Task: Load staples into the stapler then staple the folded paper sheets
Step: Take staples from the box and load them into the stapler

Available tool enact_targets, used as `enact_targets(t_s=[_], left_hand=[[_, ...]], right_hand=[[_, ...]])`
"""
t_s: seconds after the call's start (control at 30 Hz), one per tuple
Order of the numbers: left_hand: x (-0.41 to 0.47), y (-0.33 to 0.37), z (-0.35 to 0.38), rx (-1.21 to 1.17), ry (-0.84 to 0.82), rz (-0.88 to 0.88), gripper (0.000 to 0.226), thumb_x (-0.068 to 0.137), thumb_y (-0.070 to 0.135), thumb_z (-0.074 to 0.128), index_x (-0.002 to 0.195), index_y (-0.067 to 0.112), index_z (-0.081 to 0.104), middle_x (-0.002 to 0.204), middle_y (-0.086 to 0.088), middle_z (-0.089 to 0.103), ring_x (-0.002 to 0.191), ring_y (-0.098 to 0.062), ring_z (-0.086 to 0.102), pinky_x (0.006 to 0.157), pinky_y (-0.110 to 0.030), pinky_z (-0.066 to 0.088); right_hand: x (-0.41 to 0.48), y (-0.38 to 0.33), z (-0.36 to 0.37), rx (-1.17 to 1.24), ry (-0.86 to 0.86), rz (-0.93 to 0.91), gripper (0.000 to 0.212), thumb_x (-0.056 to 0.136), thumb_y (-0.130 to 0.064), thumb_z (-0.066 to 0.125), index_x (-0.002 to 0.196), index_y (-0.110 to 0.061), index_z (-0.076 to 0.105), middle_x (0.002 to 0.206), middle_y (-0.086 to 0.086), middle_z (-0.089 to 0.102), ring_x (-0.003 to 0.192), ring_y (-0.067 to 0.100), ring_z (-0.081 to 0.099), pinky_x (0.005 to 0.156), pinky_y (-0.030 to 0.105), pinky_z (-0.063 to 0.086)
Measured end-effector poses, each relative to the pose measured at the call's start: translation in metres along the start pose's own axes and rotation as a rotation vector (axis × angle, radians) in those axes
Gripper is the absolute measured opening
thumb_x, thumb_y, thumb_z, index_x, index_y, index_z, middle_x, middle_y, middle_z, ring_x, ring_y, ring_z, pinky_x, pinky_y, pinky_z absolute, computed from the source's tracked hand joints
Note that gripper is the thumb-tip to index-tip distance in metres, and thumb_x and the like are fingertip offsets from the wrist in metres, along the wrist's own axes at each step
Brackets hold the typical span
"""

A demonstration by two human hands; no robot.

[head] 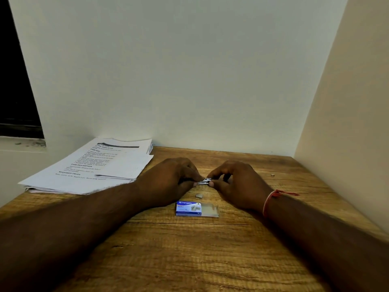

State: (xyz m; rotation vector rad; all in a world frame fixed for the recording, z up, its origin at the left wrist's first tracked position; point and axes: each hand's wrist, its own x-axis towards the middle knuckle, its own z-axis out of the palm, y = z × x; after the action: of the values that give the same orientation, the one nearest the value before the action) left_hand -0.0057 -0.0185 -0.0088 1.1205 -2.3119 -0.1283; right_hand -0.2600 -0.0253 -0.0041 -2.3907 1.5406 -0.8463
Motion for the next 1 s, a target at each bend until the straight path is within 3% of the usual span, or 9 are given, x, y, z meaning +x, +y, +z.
enact_targets(t_s=[0.2,0.33,0.47,0.53,0.73,0.9,1.0], left_hand=[[-0.007,0.005,-0.009,0.026,0.021,-0.056,0.033,0.101,0.045,0.079,0.134,0.043,0.078,0.122,0.021,0.077,0.109,-0.001,0.070,0.095,-0.033,0.063],[-0.017,-0.003,-0.028,0.125,-0.040,-0.132,0.037,0.094,0.063,0.078,0.129,0.050,0.077,0.118,0.026,0.076,0.109,0.003,0.067,0.094,-0.035,0.063],[-0.020,-0.015,-0.050,0.218,-0.156,-0.245,0.043,0.090,0.074,0.076,0.125,0.050,0.077,0.120,0.027,0.068,0.112,0.003,0.065,0.096,-0.033,0.060],[-0.018,-0.018,-0.059,0.225,-0.199,-0.277,0.036,0.090,0.071,0.078,0.118,0.049,0.079,0.117,0.027,0.068,0.110,0.003,0.065,0.095,-0.033,0.060],[-0.015,-0.020,-0.068,0.241,-0.231,-0.278,0.017,0.096,0.055,0.080,0.104,0.040,0.079,0.104,0.022,0.072,0.090,0.005,0.067,0.076,-0.023,0.053],[-0.015,-0.020,-0.067,0.137,-0.165,-0.243,0.006,0.103,0.046,0.075,0.102,0.042,0.072,0.086,0.023,0.072,0.078,0.007,0.066,0.064,-0.016,0.044],[-0.015,-0.021,-0.063,0.037,-0.040,-0.204,0.010,0.099,0.045,0.081,0.103,0.040,0.073,0.085,0.034,0.070,0.076,0.007,0.064,0.061,-0.014,0.045]], right_hand=[[-0.001,0.000,0.000,-0.002,0.005,0.008,0.009,0.097,-0.038,0.083,0.105,-0.037,0.085,0.095,-0.025,0.069,0.090,0.003,0.064,0.075,0.022,0.053],[-0.001,0.001,-0.001,-0.014,0.015,0.036,0.007,0.097,-0.039,0.083,0.103,-0.035,0.084,0.094,-0.022,0.070,0.088,0.004,0.064,0.071,0.021,0.050],[-0.001,0.003,-0.001,0.005,-0.003,0.027,0.019,0.098,-0.045,0.080,0.114,-0.036,0.082,0.103,-0.019,0.070,0.097,0.005,0.062,0.080,0.028,0.053],[-0.001,0.003,-0.001,-0.070,-0.036,-0.014,0.028,0.098,-0.053,0.077,0.122,-0.039,0.080,0.109,-0.019,0.067,0.104,0.006,0.058,0.091,0.036,0.055],[0.001,0.002,0.002,-0.066,-0.028,0.003,0.013,0.099,-0.048,0.076,0.108,-0.039,0.078,0.107,-0.019,0.063,0.107,0.011,0.056,0.097,0.042,0.055],[-0.003,-0.002,0.000,-0.069,-0.043,0.016,0.004,0.105,-0.038,0.071,0.107,-0.036,0.069,0.105,-0.019,0.058,0.102,0.010,0.054,0.089,0.034,0.051],[-0.005,-0.004,-0.003,0.032,-0.027,0.031,0.005,0.107,-0.034,0.070,0.109,-0.035,0.066,0.104,-0.015,0.064,0.095,0.007,0.059,0.076,0.026,0.047]])
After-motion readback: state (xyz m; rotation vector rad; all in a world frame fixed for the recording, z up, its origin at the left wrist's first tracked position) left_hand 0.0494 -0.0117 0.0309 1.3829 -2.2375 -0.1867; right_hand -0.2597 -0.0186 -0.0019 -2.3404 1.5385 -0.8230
